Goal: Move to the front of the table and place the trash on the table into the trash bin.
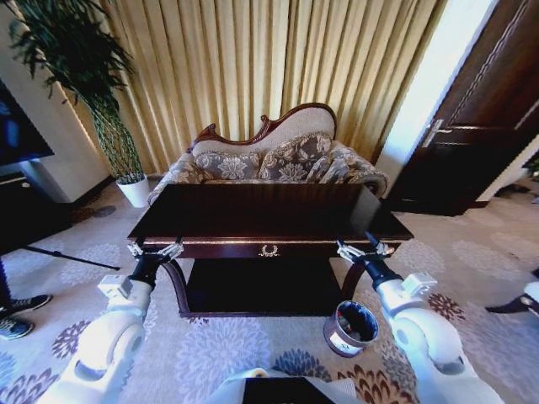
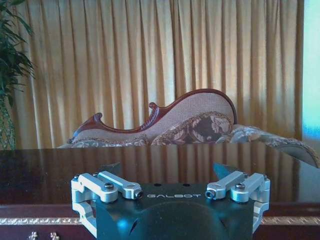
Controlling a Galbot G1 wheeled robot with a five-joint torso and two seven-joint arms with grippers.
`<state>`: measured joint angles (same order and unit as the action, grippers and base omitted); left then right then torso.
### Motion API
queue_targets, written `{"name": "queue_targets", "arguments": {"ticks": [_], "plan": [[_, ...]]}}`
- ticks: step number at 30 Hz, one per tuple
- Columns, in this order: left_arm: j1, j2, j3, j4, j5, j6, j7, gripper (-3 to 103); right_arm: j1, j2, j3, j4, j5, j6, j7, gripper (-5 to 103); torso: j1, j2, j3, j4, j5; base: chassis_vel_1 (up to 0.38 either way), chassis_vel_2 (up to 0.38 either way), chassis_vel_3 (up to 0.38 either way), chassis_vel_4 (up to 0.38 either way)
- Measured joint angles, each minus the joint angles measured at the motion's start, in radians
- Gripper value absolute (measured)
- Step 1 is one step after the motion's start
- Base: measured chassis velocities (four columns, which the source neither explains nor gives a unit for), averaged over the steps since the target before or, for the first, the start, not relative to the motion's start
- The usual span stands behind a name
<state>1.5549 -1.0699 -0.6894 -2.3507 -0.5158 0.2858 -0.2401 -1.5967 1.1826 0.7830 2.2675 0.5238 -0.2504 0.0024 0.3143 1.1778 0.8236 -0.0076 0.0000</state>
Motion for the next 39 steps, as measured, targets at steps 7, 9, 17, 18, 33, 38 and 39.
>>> {"name": "queue_targets", "arguments": {"ticks": [7, 9, 17, 18, 33, 38, 39], "plan": [[-0.003, 0.010, -0.007, -0.033, -0.024, 0.037, -0.034, 100, 0.000, 0.012, 0.003, -0.004, 0.000, 0.008, 0.000, 100, 0.000, 0.000, 0.000, 0.0000, 0.0000, 0.131, -0.141, -0.139, 0.152], [0.001, 0.012, -0.012, -0.034, -0.024, 0.037, -0.035, 100, -0.004, 0.015, 0.003, -0.005, -0.001, 0.022, 0.000, 100, 0.000, 0.000, 0.000, 0.0000, 0.0001, 0.210, -0.186, -0.228, 0.234], [0.004, 0.015, -0.017, -0.034, -0.020, 0.034, -0.035, 100, -0.019, 0.020, 0.011, 0.000, -0.002, 0.035, 0.000, 100, 0.000, 0.000, 0.000, 0.0000, -0.0001, 0.254, -0.252, -0.260, 0.244], [0.004, 0.015, -0.017, -0.034, -0.019, 0.034, -0.035, 100, -0.021, 0.019, 0.013, 0.000, -0.002, 0.036, 0.000, 100, 0.000, 0.000, 0.000, -0.0001, 0.0000, 0.245, -0.246, -0.283, 0.218], [0.021, 0.014, -0.023, -0.037, -0.011, 0.018, -0.031, 100, -0.050, 0.026, 0.028, 0.014, -0.002, 0.060, 0.001, 100, 0.000, 0.000, 0.000, 0.0000, 0.0002, 0.256, -0.252, -0.268, 0.255], [0.027, 0.013, -0.024, -0.037, 0.006, 0.005, -0.028, 100, -0.055, 0.027, 0.031, 0.019, -0.003, 0.067, 0.002, 100, 0.000, 0.000, 0.000, 0.0000, -0.0002, 0.353, -0.347, -0.356, 0.363], [0.027, 0.013, -0.024, -0.037, 0.006, 0.005, -0.028, 100, -0.055, 0.027, 0.031, 0.019, -0.003, 0.067, 0.002, 100, 0.000, 0.000, 0.000, 0.0000, -0.0002, 0.373, -0.356, -0.375, 0.389]]}}
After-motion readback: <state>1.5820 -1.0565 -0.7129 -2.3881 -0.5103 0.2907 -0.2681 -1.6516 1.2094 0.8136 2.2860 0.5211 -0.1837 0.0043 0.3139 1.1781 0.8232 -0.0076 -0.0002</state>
